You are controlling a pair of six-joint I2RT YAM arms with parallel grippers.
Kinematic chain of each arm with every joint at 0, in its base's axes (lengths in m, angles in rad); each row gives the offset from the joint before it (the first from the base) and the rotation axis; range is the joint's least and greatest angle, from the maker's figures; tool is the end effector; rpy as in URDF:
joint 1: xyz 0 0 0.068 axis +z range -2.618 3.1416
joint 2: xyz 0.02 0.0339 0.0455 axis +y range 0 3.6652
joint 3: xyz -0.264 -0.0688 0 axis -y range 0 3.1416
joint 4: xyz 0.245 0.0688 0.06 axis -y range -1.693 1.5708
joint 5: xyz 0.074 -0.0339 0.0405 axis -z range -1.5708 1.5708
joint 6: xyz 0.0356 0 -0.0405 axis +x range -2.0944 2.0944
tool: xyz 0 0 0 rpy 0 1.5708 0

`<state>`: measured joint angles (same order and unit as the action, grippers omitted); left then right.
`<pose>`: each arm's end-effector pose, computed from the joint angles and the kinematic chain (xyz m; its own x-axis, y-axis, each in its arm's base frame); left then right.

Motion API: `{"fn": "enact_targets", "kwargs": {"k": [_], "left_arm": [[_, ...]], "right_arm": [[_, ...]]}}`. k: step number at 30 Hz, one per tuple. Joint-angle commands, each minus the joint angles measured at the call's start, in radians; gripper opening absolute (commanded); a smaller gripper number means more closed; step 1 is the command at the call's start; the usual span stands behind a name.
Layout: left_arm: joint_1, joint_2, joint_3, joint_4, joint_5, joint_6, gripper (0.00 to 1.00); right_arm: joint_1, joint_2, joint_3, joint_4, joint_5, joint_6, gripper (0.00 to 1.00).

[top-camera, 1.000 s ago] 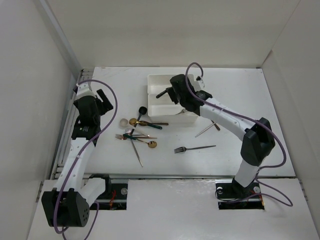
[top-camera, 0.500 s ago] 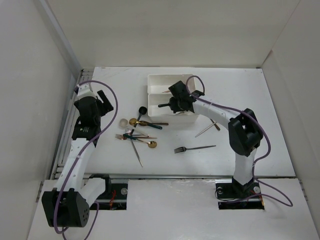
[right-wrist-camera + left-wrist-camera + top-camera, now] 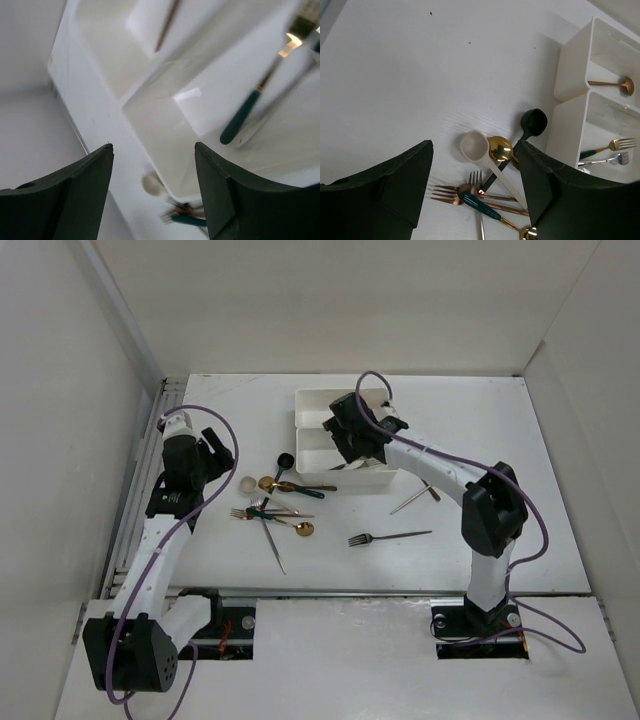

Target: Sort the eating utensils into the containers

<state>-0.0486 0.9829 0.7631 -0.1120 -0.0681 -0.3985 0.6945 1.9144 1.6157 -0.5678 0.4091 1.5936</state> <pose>0.2292 -0.0087 0.3026 -0.2937 -0.3733 -0.8800 -0.1408 0.9274 -0.3464 0.3393 0.2642 0.2660 -0.3758 0.8807 -0.2883 0.5943 0.4678 0.6542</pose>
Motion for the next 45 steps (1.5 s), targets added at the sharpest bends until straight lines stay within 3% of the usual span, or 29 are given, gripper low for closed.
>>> {"fn": "enact_targets", "kwargs": {"k": [1, 2, 3, 5, 8, 11, 13, 23, 33, 42, 45], "left_arm": [[-0.017, 0.014, -0.004, -0.034, 0.054, -0.063, 0.65], [-0.017, 0.014, -0.004, -0.049, 0.044, -0.072, 0.65], [-0.017, 0.025, -0.004, -0.058, 0.000, -0.100, 0.65], [-0.017, 0.036, -0.004, -0.072, -0.042, -0.123, 0.65], [0.013, 0.036, -0.004, -0.104, -0.085, -0.163, 0.63], [0.026, 0.036, -0.004, -0.139, -0.108, -0.192, 0.63], [0.038, 0.036, -0.004, -0.172, -0.131, -0.206, 0.63], [0.078, 0.054, 0.005, -0.207, -0.142, -0.224, 0.63], [0.078, 0.073, 0.024, -0.189, -0.114, -0.224, 0.63], [0.078, 0.082, 0.033, -0.179, -0.124, -0.206, 0.63], [0.078, 0.082, 0.033, -0.170, -0.124, -0.206, 0.63]], "right_arm": [[0.026, -0.109, -0.001, 0.371, -0.100, -0.680, 0.71], [0.026, -0.109, -0.014, 0.425, -0.224, -0.963, 0.71], [0.026, -0.094, -0.014, 0.442, -0.483, -1.051, 0.71], [0.037, 0.011, 0.106, 0.320, -0.680, -1.174, 0.69], [0.112, 0.188, 0.393, -0.010, -0.620, -1.450, 0.66], [0.204, 0.283, 0.570, -0.165, -0.529, -1.598, 0.66], [0.214, 0.337, 0.601, -0.176, -0.529, -1.614, 0.61], [0.235, 0.458, 0.601, -0.139, -0.543, -1.614, 0.55], [0.255, 0.525, 0.524, -0.096, -0.494, -1.571, 0.42], [0.264, 0.491, 0.507, -0.072, -0.463, -1.571, 0.41], [0.273, 0.544, 0.539, -0.095, -0.463, -1.561, 0.41]]}}
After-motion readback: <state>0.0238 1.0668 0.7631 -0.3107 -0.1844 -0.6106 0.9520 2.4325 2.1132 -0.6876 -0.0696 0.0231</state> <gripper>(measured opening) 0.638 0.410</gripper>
